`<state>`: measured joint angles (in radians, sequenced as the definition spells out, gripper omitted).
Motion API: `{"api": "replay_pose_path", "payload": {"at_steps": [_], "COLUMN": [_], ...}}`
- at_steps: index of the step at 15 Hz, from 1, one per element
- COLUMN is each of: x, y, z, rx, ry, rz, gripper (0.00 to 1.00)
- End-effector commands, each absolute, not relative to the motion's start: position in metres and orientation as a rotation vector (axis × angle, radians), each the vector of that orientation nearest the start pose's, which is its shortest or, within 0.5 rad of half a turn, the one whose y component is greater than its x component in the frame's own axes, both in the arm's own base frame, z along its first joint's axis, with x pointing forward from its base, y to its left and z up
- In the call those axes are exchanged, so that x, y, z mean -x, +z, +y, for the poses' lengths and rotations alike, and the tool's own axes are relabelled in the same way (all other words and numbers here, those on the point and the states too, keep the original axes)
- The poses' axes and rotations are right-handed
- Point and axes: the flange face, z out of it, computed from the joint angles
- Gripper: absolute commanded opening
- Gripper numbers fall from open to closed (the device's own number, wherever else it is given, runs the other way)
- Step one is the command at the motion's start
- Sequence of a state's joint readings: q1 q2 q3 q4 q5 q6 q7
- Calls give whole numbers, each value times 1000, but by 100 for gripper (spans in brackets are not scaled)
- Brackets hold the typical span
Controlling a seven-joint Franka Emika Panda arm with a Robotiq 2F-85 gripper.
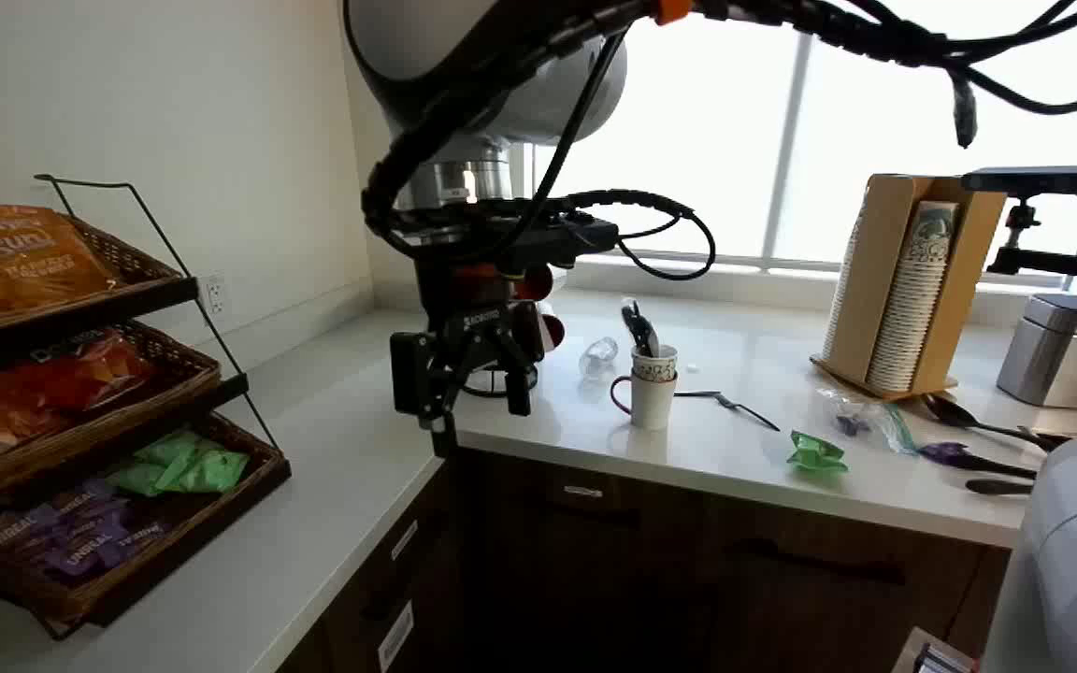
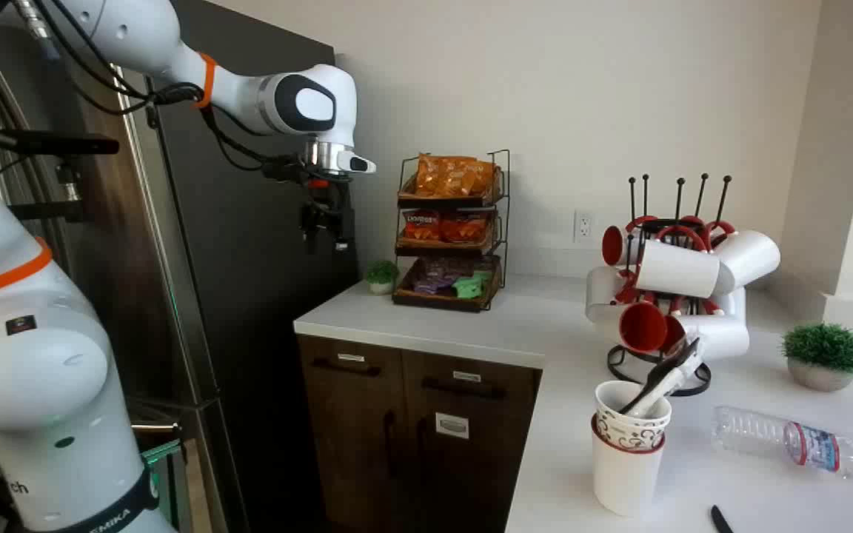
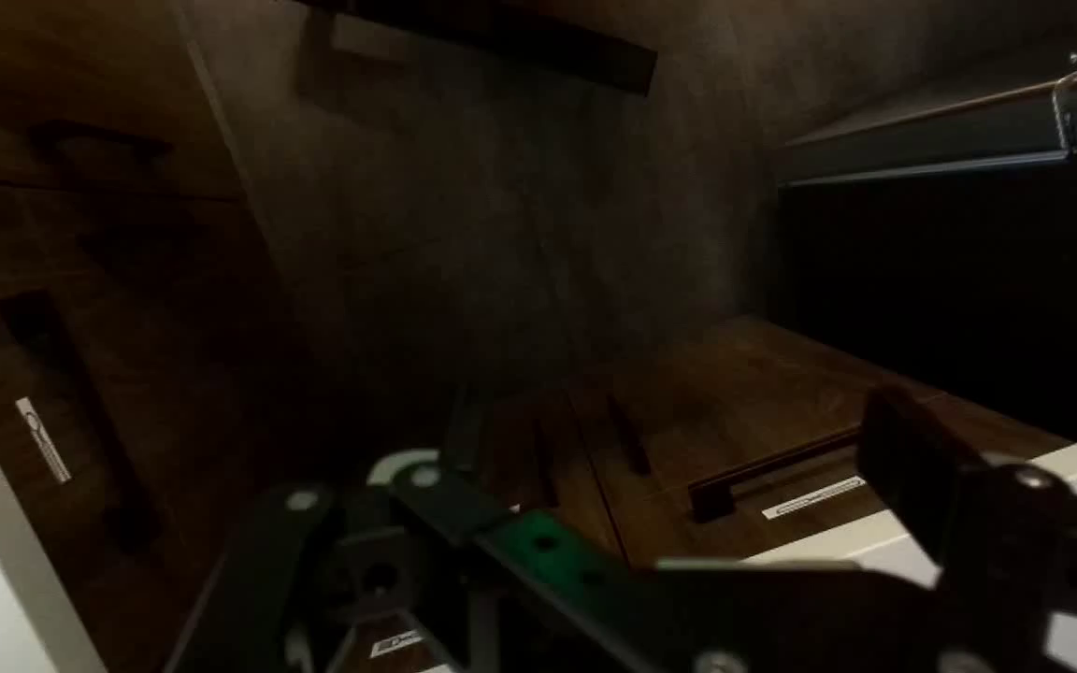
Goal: Put the black fork in the paper cup in the mug
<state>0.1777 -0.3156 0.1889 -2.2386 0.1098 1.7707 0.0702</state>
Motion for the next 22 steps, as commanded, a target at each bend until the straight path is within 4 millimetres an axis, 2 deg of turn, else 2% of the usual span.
{"api": "replay_pose_path", "payload": {"at_steps": [1,7,10,12,17,19,22], "x": [-407,-407,-400,-389,-341,-318,-297], "y": [483,483,510,534,588,598,592], "z": [172,172,131,96,-5,-54,-125], "rx": [3093,3093,3109,3083,3110,3137,3166], "ry": [256,256,142,63,-136,-186,-258], "rz": [-393,-395,-289,-145,-41,57,184], "gripper": [100,100,100,100,100,100,100]}}
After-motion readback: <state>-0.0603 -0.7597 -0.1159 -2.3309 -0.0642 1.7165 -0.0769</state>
